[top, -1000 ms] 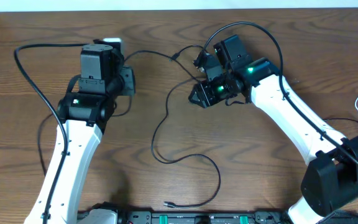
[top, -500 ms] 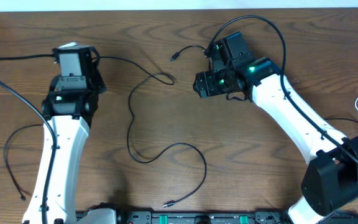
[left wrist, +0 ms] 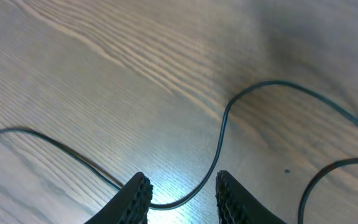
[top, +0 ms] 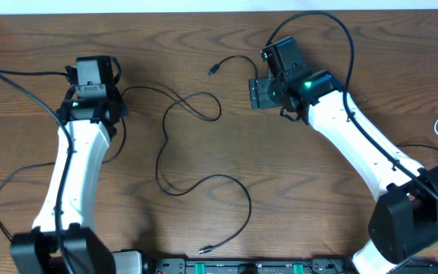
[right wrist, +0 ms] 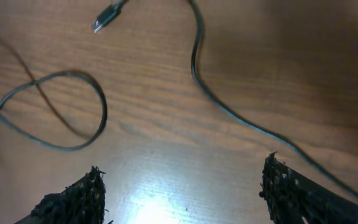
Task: Untangle cables
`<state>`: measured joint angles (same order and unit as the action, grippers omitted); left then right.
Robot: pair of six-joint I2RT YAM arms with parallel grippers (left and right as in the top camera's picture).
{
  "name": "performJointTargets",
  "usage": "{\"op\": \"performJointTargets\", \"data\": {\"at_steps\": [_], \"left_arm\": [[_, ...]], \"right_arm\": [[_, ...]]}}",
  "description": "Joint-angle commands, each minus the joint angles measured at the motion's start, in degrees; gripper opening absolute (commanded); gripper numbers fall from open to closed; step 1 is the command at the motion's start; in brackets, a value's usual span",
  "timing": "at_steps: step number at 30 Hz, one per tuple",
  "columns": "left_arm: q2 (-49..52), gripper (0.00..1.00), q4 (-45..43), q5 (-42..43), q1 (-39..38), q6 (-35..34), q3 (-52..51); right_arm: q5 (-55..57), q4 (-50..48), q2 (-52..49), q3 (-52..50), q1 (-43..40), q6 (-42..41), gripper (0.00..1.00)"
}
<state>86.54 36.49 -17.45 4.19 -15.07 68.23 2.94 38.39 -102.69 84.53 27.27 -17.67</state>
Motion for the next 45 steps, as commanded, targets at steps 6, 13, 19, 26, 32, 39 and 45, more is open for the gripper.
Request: {"op": "performJointTargets", "data": {"at_steps": [6, 13, 19, 26, 32, 39, 45], "left_arm": [[3.1, 0.46, 0.4, 4.9, 0.2, -0.5, 0.3], [3.2, 0.63, 0.6, 5.0, 0.2, -0.5, 0.3], [3.2, 0.64, 0.6, 5.0, 0.2, -0.5, 0.3], [3.2, 0.84, 0.6, 5.0, 0.2, -0.5, 0.3], [3.2, 0.88, 0.6, 5.0, 0.2, -0.5, 0.3], [3.2, 0.89, 0.6, 5.0, 0.2, -0.5, 0.3], [3.2, 0.90, 0.6, 5.0, 0.2, -0.5, 0.3]], "right_arm": [[4.3, -7.3, -7.3, 0.0, -0.8, -0.1, 0.78], [10.1, -17.0, -14.7, 0.0, -1.8, 1.0, 0.80], [9.5, -20.5, -18.6, 0.0, -3.1, 1.0, 0.78], [8.1, -22.9, -22.0, 0.0, -2.8, 1.0, 0.75], [7.0, -23.6, -23.6, 0.0, -2.3, 1.0, 0.74], [7.2, -24.3, -25.8, 0.0, -2.2, 1.0, 0.57], [7.3, -23.0, -28.1, 0.0, -2.2, 1.0, 0.09]]}}
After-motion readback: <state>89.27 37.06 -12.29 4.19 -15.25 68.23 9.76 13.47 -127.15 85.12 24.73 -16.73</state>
